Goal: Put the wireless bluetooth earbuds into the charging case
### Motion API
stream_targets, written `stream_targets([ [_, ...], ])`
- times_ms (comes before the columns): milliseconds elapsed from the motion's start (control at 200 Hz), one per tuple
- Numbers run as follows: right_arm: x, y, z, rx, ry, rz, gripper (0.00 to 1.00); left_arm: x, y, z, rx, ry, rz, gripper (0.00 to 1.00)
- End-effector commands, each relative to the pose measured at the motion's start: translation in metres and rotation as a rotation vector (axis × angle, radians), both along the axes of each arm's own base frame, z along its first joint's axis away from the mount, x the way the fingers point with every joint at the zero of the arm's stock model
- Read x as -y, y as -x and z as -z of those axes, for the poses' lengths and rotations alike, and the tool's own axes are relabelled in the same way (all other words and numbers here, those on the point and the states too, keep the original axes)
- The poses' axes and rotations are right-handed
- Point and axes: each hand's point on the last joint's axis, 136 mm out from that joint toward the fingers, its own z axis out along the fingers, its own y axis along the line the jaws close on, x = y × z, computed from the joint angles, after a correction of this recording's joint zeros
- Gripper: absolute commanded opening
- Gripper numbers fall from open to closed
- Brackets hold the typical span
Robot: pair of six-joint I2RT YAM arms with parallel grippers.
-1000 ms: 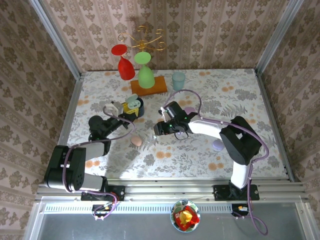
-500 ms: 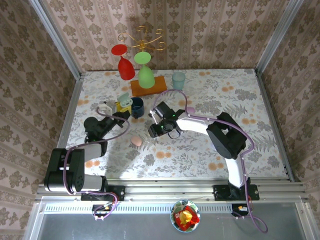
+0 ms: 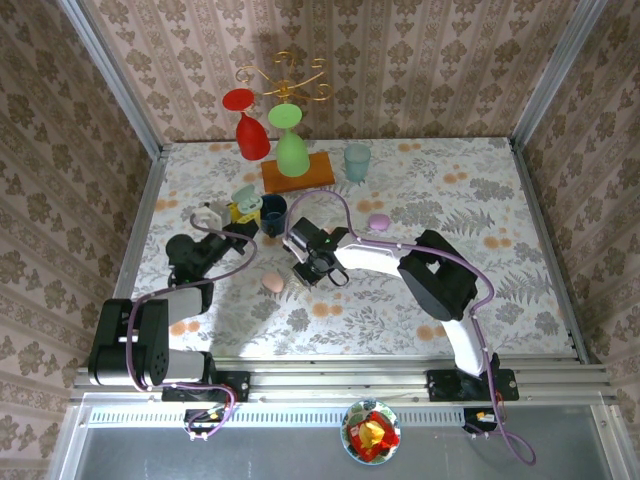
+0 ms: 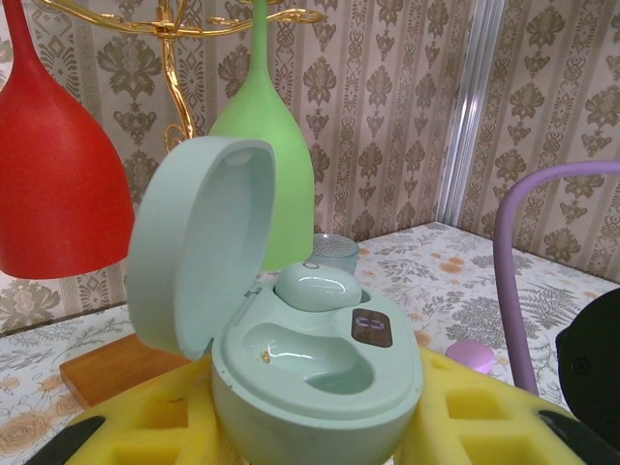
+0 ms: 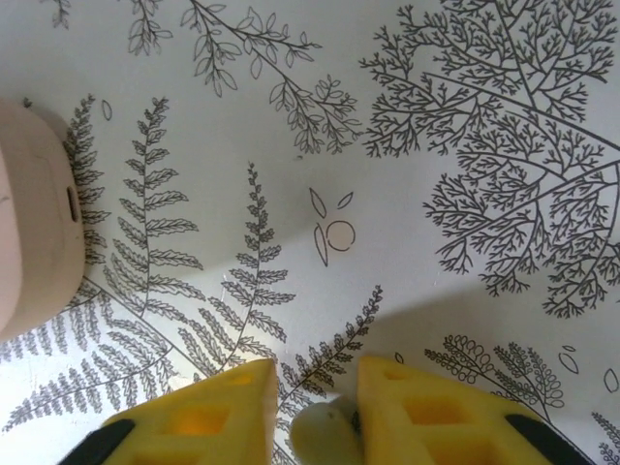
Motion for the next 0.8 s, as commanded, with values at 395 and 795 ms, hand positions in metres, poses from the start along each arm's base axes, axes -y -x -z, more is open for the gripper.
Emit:
stream_targets([
  [395, 0.041, -0.011, -0.021, 0.074, 0.070, 0.138, 0.21, 0.001, 0.005, -0.006, 0.017, 0.012, 0.025, 0.32],
  [795, 0.157, 0.000, -0.007, -0.021, 0.060, 0.513, 0.20, 0.015, 0.014, -0.010, 0.045, -0.004, 0.078, 0.32],
])
